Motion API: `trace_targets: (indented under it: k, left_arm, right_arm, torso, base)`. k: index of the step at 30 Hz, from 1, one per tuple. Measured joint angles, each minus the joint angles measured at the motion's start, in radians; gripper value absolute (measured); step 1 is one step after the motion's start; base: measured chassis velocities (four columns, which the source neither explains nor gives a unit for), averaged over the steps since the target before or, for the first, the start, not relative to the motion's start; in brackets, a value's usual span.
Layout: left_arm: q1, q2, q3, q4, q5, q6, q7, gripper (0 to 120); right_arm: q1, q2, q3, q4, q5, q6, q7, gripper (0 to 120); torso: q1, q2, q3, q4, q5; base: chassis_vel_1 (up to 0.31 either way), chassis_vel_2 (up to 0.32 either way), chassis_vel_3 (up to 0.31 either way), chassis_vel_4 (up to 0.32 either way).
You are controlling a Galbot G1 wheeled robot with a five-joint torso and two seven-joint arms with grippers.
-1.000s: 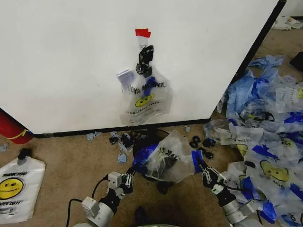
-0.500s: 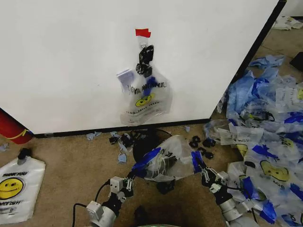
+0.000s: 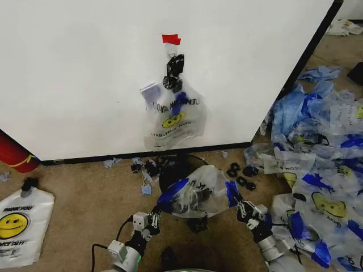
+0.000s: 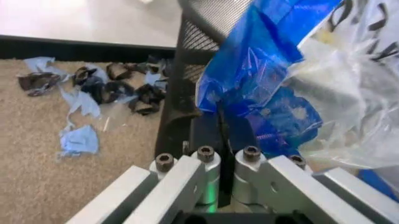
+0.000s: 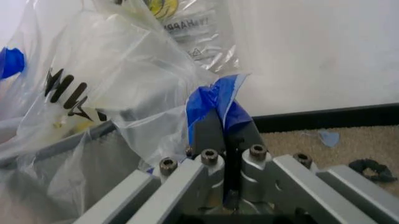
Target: Pick up the garbage bag from the wall and place it over the trash bin.
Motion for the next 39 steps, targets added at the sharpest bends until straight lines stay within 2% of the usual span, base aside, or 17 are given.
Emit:
trace_targets:
  k: [14,23,34,39]
  left_arm:
    - [-0.015,-0.052,-0.003,0.051,0.005,-0.007,-0.053,0]
    - [-0.015,-0.091,-0.013,0.079,0.016,-0.023,-0.086,0]
    - [-0.017,-0.113,-0.027,0.095,0.017,-0.025,-0.097,0]
    - [-0.021,-0.130,-0.017,0.128,0.026,-0.026,-0.096,0]
  right_arm:
    - [0.011,0.036,0.000,-0.039,-0.010,0.007,-0.004,0]
    - [0.084,0.053,0.003,-0.117,0.031,0.049,-0.105,0]
    - [0.156,0.066,-0.026,-0.186,0.035,0.045,-0.120,0]
    - [0.186,0.078,-0.040,-0.235,0.034,0.046,-0.145,0]
  torso:
    - [0.000,0.000,0.000,-0.0002,0.0001]
    - [0.000,0.000,0.000,0.0000,0.0001]
    - [0.000,0.000,0.000,-0.0001,0.0001]
    - [0.000,0.000,0.000,-0.0001,0.0001]
  base:
    - [0.000,0.000,0.000,0.000]
    - [0.000,0.000,0.000,0.000]
    - [0.000,0.000,0.000,0.000]
    - [0.000,0.000,0.000,0.000]
